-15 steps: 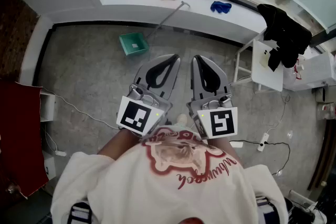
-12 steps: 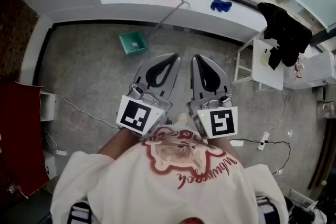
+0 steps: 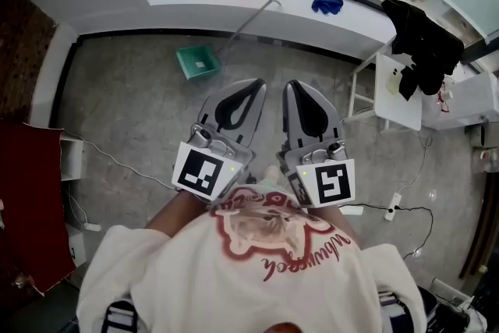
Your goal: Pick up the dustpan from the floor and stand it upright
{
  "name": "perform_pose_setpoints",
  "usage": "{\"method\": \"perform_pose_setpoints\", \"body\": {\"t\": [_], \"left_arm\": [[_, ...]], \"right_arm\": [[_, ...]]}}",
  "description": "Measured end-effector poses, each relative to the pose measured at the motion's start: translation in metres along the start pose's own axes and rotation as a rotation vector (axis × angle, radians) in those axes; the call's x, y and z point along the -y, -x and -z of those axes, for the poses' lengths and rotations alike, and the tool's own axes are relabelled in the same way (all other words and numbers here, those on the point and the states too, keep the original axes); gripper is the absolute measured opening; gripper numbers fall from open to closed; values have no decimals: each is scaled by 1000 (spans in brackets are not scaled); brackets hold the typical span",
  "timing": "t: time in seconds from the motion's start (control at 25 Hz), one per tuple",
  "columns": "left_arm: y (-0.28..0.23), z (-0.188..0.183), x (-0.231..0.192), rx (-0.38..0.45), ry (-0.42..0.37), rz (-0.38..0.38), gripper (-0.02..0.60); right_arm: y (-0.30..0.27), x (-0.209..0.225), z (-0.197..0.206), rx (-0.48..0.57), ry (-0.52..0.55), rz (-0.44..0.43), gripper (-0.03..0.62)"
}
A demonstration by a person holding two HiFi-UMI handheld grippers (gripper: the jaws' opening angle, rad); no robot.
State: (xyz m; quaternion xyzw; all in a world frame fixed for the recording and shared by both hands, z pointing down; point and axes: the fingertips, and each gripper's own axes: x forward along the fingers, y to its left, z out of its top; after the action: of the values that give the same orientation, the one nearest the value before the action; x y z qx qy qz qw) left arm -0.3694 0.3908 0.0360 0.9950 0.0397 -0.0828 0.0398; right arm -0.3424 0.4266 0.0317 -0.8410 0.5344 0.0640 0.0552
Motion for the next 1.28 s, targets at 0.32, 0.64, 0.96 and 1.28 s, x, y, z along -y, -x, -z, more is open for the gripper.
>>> {"method": "perform_pose_setpoints", "body": {"t": [0.32, 0.64, 0.96, 1.28], "left_arm": [[-16, 5, 16, 0, 0, -16, 20], [-44, 20, 39, -4, -5, -89, 20], [-64, 32, 24, -34, -15, -138, 20], [-126, 40, -25, -14, -10, -87, 20]], "right_arm": [[10, 21, 2, -1, 4, -33, 23], [18, 64, 3, -16, -36, -67, 23], [1, 85, 15, -34, -37, -108, 23], [-63, 120, 26, -26, -14, -73, 23]]}}
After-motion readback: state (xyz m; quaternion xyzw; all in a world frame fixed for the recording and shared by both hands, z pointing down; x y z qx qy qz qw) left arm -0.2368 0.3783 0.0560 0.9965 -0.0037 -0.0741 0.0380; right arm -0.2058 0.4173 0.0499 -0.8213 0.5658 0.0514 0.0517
